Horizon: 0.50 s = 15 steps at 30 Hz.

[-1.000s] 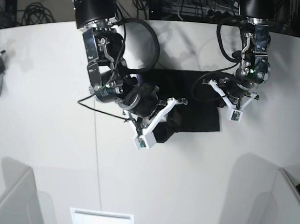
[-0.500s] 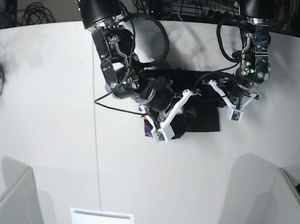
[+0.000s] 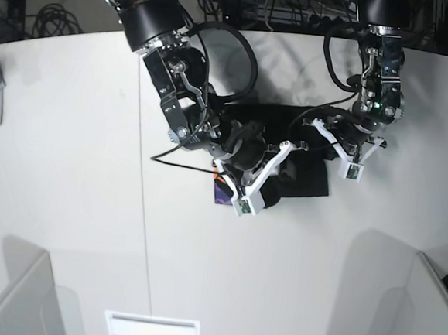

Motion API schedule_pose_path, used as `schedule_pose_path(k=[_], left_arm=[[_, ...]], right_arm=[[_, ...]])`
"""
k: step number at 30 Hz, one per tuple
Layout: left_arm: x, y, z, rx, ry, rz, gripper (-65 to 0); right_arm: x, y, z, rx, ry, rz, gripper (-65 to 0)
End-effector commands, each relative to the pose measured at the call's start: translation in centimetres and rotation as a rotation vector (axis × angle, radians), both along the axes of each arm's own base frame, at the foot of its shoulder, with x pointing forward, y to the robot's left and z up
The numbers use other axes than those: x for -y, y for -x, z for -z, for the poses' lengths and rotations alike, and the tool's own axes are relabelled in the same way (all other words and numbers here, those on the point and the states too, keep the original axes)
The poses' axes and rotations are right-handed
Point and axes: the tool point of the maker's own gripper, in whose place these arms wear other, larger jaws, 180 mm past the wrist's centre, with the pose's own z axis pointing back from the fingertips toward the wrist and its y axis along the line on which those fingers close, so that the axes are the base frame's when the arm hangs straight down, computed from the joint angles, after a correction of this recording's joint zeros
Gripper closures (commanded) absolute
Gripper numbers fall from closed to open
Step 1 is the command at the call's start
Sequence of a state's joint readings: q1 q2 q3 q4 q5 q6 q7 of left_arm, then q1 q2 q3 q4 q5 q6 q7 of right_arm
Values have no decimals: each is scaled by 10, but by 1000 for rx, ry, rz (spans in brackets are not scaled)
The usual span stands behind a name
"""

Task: Fold the T-shirt properly
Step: 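Grasp the strip end with the right gripper and fold it toward the left gripper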

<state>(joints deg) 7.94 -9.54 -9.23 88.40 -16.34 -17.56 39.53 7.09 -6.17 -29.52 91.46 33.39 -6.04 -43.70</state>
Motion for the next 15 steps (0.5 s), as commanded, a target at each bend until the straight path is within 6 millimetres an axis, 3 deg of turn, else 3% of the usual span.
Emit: schedule_pose_path(k=[1,6,15], left_arm=[[0,-1,-4,4,-3,11,0],[0,-1,-4,4,-3,11,0],[0,5,0,-8,-3,11,0]], right_arm=[[-9,-7,-19,42,-44,-3,0],[-24,5,-21,47,-48,-53,0],[-24,3,-23,54,-48,-52,0]])
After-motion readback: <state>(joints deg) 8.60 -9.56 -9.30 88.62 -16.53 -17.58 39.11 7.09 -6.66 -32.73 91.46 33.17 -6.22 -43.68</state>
